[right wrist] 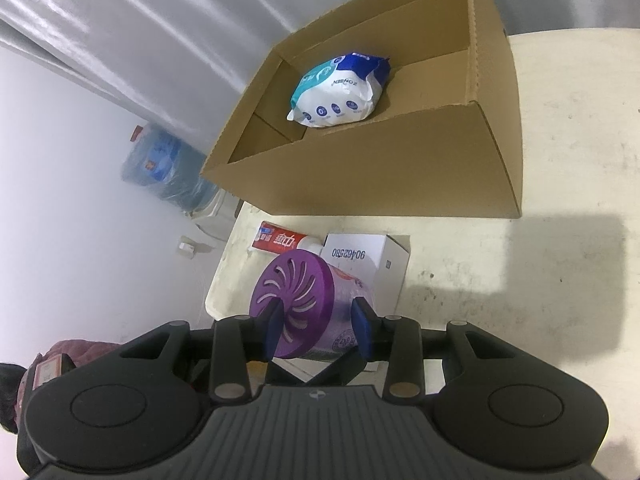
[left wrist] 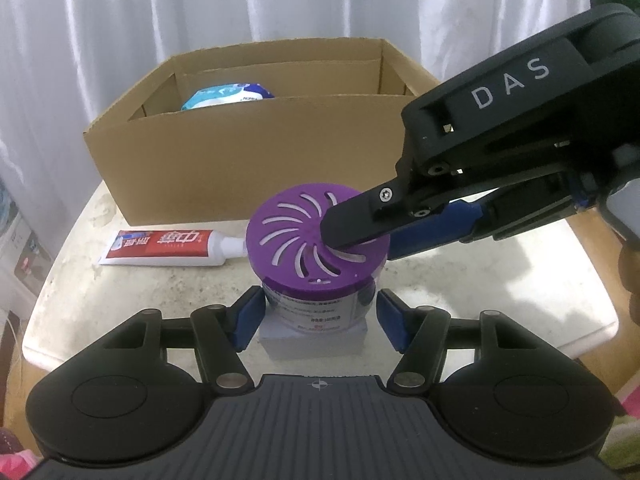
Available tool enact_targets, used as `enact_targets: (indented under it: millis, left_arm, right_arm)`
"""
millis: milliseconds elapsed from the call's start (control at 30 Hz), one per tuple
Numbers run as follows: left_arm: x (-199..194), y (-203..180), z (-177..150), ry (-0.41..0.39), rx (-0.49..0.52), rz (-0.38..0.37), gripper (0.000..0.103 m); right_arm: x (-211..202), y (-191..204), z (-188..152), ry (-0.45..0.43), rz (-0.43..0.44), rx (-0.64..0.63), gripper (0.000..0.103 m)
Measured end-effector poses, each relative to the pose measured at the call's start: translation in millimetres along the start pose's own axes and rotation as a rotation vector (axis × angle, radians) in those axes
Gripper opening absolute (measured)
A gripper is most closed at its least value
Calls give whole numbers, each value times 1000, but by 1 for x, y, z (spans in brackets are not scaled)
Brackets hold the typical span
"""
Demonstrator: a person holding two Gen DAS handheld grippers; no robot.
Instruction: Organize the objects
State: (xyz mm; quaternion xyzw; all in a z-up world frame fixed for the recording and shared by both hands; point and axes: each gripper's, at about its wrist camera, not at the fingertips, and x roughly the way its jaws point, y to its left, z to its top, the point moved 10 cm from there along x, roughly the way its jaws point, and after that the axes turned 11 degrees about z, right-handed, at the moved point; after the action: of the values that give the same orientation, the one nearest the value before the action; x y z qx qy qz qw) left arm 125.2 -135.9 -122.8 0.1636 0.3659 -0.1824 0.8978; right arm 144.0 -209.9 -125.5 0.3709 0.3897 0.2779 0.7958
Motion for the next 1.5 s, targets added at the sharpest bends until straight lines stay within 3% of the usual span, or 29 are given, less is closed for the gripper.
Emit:
enact_targets:
  millis: [1500]
  left_arm:
    - [7,-5,-3,42,68,64,64]
  right_arm:
    - [6,1,-2,19,5,-7,42]
